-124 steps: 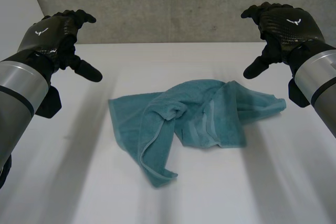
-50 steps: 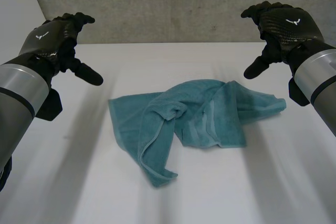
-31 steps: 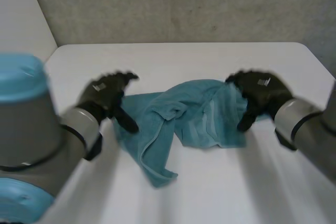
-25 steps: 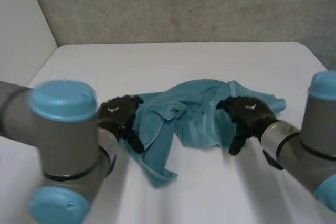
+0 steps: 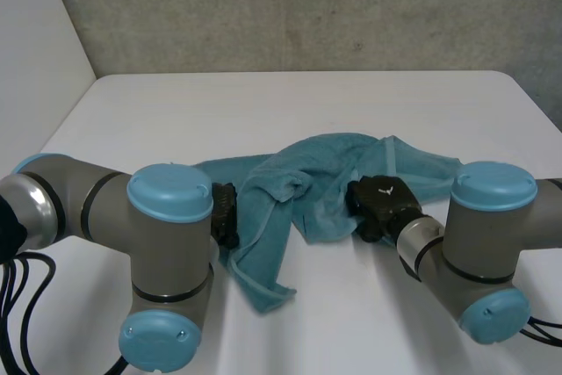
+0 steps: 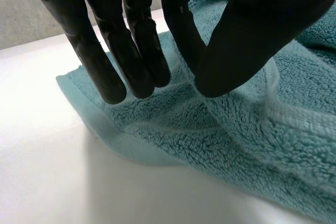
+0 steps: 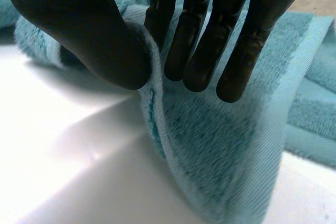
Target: Fold the laundry
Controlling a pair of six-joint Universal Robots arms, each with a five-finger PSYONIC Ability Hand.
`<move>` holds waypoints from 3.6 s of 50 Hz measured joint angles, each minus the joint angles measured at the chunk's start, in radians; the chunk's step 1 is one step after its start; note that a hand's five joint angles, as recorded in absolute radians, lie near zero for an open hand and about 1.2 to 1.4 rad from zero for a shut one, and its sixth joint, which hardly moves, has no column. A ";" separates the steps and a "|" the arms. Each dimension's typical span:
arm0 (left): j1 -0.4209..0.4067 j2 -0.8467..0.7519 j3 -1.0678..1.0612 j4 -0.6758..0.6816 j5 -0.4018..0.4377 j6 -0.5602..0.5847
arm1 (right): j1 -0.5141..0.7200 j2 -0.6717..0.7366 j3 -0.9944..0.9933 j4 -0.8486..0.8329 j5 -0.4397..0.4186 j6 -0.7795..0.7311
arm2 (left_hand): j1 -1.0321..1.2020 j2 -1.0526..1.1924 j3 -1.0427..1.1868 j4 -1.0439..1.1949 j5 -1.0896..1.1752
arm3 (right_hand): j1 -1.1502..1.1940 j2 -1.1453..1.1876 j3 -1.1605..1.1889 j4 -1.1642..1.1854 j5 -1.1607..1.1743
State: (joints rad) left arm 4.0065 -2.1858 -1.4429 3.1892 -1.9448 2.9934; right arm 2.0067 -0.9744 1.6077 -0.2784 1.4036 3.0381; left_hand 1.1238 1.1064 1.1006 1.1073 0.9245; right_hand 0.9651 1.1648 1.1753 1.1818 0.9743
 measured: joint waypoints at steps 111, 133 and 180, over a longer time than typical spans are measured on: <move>0.298 0.138 -0.086 0.513 0.280 0.757 | -0.181 -0.285 -0.043 0.001 -0.053 -0.398 | -0.076 0.044 0.051 0.044 0.030 | 0.006 0.009 0.009 0.007 0.012; 0.267 0.253 -0.281 0.310 0.280 0.694 | -0.199 -0.332 0.018 0.085 -0.043 -0.371 | -0.664 -0.649 -0.643 -0.662 -0.658 | 0.006 0.009 0.009 0.007 0.012; 0.366 0.225 -0.210 0.145 0.130 0.357 | -0.327 -0.530 -0.119 0.339 -0.064 -0.357 | 0.015 0.087 0.085 0.083 0.032 | 0.006 0.009 0.009 0.007 0.012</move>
State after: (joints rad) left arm 4.3723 -1.9611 -1.6533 3.3340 -1.8150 3.3501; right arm 1.6800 -1.5044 1.4890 0.0602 1.3396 2.6813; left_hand 1.1388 1.1936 1.1856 1.1898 0.9563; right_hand 0.9708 1.1734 1.1847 1.1884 0.9867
